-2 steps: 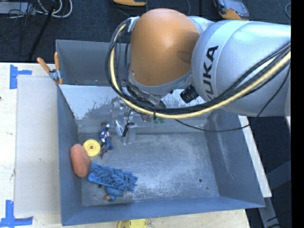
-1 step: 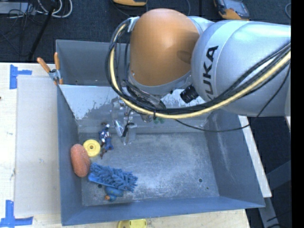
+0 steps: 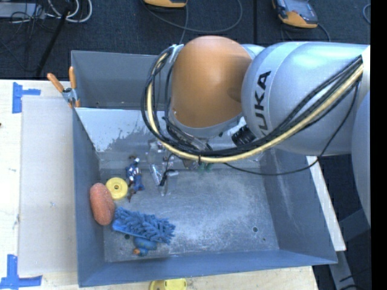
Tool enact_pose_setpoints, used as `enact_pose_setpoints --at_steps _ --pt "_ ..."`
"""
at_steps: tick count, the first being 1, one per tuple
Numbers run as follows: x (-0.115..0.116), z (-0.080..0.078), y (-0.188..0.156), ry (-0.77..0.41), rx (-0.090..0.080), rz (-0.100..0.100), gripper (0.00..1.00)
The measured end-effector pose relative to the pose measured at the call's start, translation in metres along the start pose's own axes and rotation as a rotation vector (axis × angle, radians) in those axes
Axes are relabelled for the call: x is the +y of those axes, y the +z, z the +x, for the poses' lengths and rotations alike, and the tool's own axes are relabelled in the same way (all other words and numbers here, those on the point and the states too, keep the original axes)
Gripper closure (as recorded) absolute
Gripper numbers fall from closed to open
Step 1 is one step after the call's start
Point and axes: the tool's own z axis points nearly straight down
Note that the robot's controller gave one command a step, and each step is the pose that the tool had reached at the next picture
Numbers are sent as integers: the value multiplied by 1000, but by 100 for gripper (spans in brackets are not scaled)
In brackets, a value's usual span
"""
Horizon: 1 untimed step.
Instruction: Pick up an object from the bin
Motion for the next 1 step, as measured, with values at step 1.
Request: enact_pose_setpoints --at_steps 1 --pt "-21 -10 17 6 4 0 100"
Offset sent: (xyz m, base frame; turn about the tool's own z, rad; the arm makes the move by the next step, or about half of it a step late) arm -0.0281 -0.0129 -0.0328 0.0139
